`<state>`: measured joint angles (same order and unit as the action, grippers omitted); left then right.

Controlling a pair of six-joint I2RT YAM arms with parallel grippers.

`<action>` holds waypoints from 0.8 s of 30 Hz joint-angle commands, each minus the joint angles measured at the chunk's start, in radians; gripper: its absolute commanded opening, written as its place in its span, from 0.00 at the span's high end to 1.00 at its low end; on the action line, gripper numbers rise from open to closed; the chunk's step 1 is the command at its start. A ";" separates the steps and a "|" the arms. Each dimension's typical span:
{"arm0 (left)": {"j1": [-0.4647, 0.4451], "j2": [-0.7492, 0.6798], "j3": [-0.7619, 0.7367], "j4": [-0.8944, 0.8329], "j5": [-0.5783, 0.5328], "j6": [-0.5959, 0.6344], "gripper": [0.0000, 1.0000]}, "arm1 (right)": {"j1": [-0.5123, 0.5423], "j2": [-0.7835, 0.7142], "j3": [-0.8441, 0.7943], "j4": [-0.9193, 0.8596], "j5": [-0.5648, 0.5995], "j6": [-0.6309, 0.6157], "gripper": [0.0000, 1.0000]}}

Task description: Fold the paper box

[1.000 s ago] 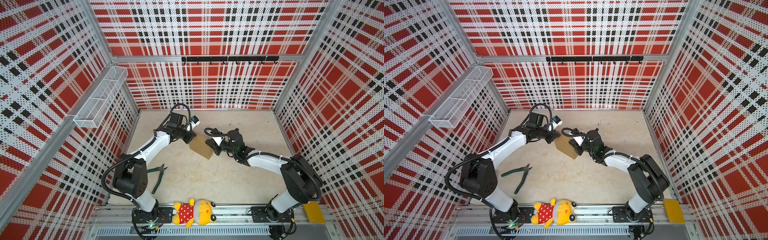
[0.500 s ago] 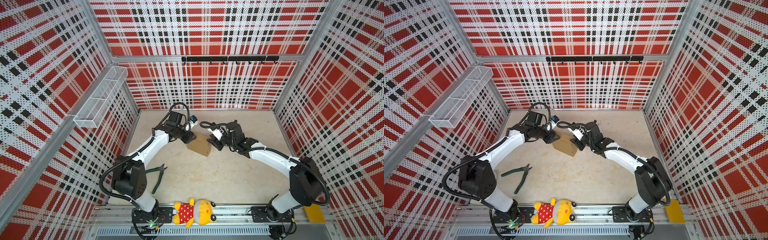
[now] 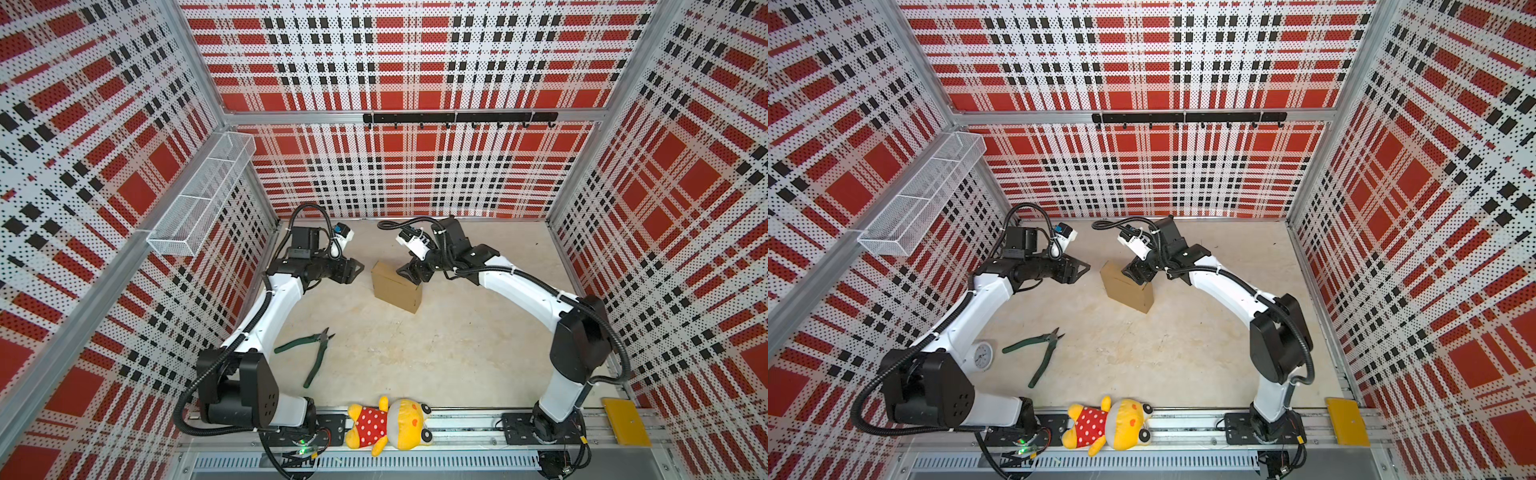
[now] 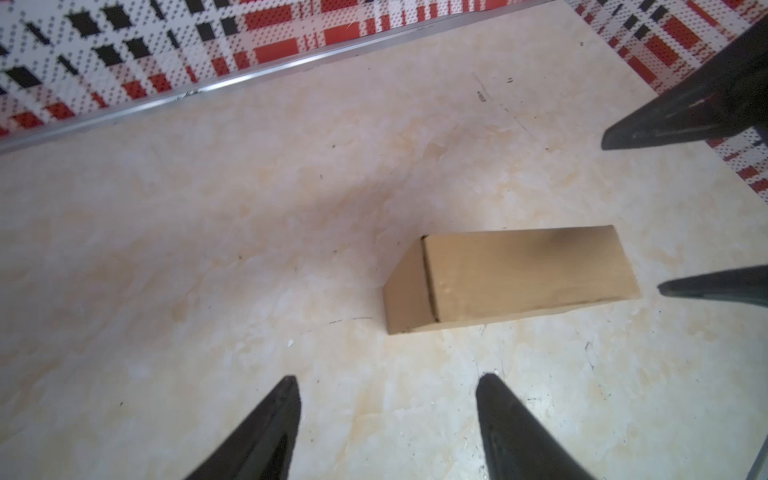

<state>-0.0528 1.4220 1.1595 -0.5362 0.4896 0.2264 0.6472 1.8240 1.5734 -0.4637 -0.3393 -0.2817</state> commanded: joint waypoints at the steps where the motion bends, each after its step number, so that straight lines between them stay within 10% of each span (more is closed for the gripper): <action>1: 0.037 -0.041 -0.040 0.073 0.009 -0.044 0.21 | 0.014 0.052 0.076 -0.137 -0.038 -0.056 0.18; 8: 0.066 -0.041 -0.072 0.103 -0.142 -0.077 0.01 | 0.017 0.161 0.186 -0.233 -0.070 -0.105 0.20; 24: 0.053 -0.023 -0.162 0.280 -0.245 -0.155 0.00 | 0.019 0.172 0.241 -0.299 0.041 -0.263 0.52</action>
<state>0.0048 1.4162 1.0248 -0.3435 0.2729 0.1257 0.6617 2.0155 1.7916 -0.7601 -0.3325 -0.4656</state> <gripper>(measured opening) 0.994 0.506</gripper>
